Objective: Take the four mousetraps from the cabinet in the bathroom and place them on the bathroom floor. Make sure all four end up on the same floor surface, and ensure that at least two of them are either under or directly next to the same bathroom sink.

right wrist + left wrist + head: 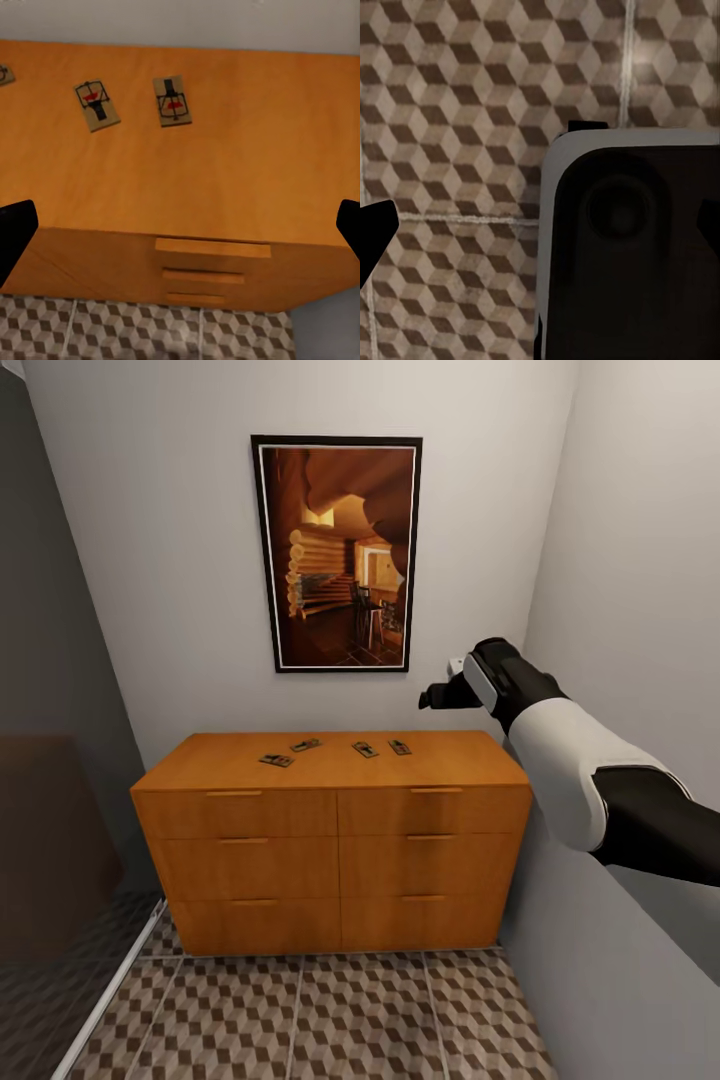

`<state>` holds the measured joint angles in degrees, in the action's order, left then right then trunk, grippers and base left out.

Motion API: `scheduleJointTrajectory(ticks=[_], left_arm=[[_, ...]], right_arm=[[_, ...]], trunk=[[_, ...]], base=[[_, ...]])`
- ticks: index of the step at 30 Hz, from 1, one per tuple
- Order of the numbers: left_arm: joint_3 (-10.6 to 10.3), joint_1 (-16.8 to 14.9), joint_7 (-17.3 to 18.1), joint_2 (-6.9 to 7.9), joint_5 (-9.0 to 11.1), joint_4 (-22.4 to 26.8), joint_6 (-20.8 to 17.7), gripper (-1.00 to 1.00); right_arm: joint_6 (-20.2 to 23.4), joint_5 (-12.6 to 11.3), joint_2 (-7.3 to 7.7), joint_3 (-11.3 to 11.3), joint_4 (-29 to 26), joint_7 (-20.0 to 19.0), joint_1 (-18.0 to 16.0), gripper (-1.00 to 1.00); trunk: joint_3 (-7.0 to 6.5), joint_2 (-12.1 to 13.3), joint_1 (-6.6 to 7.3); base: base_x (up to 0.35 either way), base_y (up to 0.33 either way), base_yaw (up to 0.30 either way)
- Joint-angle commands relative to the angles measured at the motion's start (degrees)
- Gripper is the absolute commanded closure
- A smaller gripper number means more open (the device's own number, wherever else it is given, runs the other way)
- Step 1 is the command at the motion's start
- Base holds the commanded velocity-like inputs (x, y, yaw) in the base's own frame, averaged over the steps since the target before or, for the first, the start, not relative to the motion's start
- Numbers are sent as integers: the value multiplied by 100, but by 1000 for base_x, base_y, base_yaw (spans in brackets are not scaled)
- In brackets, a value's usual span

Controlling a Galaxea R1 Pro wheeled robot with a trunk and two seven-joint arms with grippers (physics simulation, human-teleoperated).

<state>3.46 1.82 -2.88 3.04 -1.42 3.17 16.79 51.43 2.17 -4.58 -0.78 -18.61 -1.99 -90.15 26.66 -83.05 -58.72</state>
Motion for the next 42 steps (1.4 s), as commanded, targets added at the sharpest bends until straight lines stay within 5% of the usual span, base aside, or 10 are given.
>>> scheduleJointTrajectory(ticks=[1,13,42], left_arm=[[32,3,-3,-2,-16,9,8,-100],[34,3,0,-5,-16,8,8,-100],[32,3,3,-6,-16,0,8,-100]], right_arm=[[22,24,-3,-6,-2,-21,-3,-100],[-103,20,-7,-1,106,-29,-2,-100],[-1462,7,-7,-1,1432,-45,12,-100]], trunk=[[5,-2,-1],[5,-2,-1],[5,-2,-1]], base=[[124,0,0],[221,0,0],[65,0,0]])
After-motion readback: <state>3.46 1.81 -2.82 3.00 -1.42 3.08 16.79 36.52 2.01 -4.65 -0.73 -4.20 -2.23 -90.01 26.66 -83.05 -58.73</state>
